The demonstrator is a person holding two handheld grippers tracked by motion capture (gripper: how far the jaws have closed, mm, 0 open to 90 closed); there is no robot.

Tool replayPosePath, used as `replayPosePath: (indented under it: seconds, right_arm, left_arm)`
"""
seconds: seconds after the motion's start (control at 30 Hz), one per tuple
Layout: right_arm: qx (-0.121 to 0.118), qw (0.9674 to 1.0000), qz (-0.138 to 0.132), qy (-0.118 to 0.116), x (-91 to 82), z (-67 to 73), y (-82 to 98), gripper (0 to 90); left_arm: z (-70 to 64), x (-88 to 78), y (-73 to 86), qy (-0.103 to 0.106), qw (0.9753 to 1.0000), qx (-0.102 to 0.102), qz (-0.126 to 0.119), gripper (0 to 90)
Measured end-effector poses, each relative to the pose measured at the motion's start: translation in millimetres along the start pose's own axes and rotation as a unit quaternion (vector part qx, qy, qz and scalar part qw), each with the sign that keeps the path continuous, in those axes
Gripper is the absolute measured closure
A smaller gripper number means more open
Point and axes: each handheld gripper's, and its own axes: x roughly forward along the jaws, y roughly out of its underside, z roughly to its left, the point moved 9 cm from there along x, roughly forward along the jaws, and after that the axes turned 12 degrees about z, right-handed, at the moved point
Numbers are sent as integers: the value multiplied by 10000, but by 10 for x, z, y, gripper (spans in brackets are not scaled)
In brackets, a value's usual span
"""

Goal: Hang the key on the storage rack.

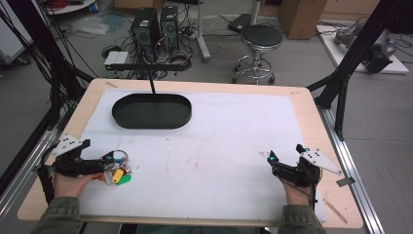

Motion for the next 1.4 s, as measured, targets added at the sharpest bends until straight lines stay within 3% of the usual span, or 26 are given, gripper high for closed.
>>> replayPosePath:
  seconds: [0.43, 0.83, 1.1, 1.4]
  right_arm:
    - [9, 10000, 39, -29, 13, 2, 8, 5]
    - [39, 9999, 78, -58, 19, -7, 19, 4]
    - [49, 9999, 84, -54, 26, -14, 22, 5]
    - [49, 9999, 93, -64, 34, -15, 26, 5]
  left_arm:
    - [-207, 137, 58, 328, 9970, 425, 549, 17]
    - [-315, 174, 101, 494, 9932, 691, 799, 32]
    - [-382, 217, 161, 654, 9881, 888, 1076, 80]
    - [-455, 246, 233, 913, 9803, 1045, 1402, 159]
